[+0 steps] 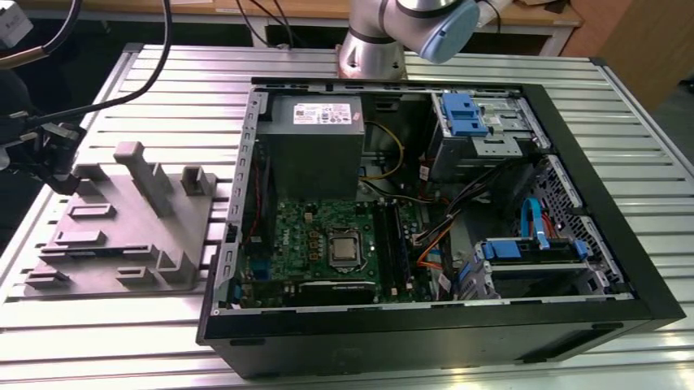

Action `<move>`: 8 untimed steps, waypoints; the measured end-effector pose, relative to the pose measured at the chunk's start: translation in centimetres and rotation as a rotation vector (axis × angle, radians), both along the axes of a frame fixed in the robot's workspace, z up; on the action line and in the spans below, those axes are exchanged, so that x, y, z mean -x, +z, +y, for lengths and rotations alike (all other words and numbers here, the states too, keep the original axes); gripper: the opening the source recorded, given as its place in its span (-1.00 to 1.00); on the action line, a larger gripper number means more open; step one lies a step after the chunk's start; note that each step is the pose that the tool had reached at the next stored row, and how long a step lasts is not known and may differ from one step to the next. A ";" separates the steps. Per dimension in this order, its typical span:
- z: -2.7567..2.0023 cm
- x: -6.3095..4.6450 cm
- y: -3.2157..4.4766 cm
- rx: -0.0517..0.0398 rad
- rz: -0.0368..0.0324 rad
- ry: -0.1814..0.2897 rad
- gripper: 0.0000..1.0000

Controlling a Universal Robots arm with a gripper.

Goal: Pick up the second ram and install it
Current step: 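Reach for the second ram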

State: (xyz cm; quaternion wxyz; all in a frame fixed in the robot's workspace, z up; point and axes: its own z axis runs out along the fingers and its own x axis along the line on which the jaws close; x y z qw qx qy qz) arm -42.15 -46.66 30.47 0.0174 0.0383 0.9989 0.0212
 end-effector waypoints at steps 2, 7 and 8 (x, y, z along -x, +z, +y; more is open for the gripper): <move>0.00 0.0 -0.01 0.0001 0.0001 0.000 -0.80; 0.00 0.0 -0.31 -0.0001 -0.0002 0.000 -0.80; 0.00 0.0 -0.40 0.0000 0.0000 0.000 -0.80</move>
